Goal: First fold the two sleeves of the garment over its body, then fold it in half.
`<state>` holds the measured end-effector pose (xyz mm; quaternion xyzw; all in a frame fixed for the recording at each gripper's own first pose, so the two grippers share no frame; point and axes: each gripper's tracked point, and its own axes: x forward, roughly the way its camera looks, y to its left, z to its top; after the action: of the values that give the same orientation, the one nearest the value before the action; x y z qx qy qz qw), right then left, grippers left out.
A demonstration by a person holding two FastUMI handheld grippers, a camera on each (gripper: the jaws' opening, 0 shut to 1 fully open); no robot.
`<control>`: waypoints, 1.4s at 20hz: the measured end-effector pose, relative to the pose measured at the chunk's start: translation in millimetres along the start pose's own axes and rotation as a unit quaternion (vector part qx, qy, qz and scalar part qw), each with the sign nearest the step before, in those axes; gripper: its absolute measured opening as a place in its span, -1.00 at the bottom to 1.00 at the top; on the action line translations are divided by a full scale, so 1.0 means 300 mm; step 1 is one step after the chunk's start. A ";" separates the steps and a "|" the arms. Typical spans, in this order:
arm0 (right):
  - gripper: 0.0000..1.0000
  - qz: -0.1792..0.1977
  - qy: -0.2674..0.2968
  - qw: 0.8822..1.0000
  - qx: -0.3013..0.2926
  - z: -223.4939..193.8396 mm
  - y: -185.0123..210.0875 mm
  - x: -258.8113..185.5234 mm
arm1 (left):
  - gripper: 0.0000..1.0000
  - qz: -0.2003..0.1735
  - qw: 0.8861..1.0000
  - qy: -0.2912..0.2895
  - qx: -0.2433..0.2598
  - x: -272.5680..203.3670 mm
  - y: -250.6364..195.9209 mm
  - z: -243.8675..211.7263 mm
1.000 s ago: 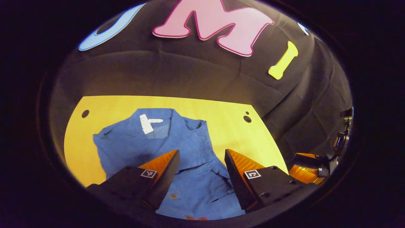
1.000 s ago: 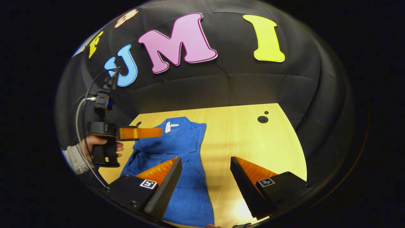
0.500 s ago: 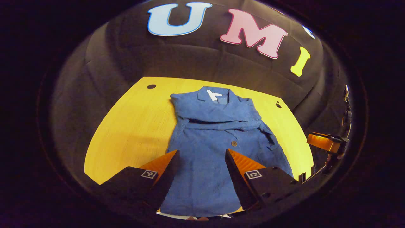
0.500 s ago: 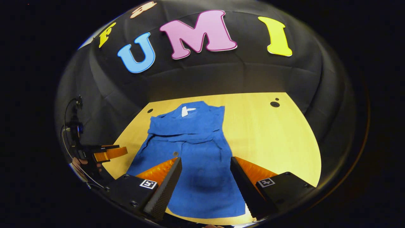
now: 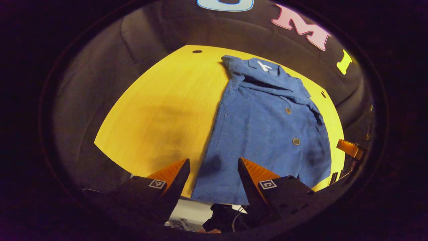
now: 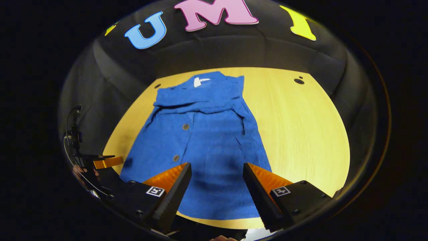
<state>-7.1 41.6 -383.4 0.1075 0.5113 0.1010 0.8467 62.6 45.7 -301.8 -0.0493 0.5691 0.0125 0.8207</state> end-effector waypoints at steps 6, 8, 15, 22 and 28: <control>0.99 -0.059 0.074 0.995 0.019 -0.193 -0.178 0.010 | 0.67 0.018 0.997 0.068 0.012 0.039 0.005 -0.136; 0.99 -0.075 0.102 0.992 0.020 -0.254 -0.231 0.010 | 0.68 0.014 0.997 0.079 0.013 0.055 -0.015 -0.144; 1.00 -0.099 0.155 0.983 0.019 -0.349 -0.290 0.027 | 0.70 0.045 0.993 0.098 0.038 0.072 -0.002 -0.148; 0.97 -0.099 0.169 0.980 0.009 -0.350 -0.288 0.030 | 0.75 0.055 0.992 0.108 0.030 0.069 0.010 -0.155; 1.00 -0.097 0.172 0.980 0.002 -0.353 -0.282 0.031 | 0.75 0.059 0.991 0.115 0.015 0.059 0.035 -0.149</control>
<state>-91.8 -28.4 -463.4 0.0398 0.6574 0.0342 0.7517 26.4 51.4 -334.7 -0.0046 0.6618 0.0472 0.7482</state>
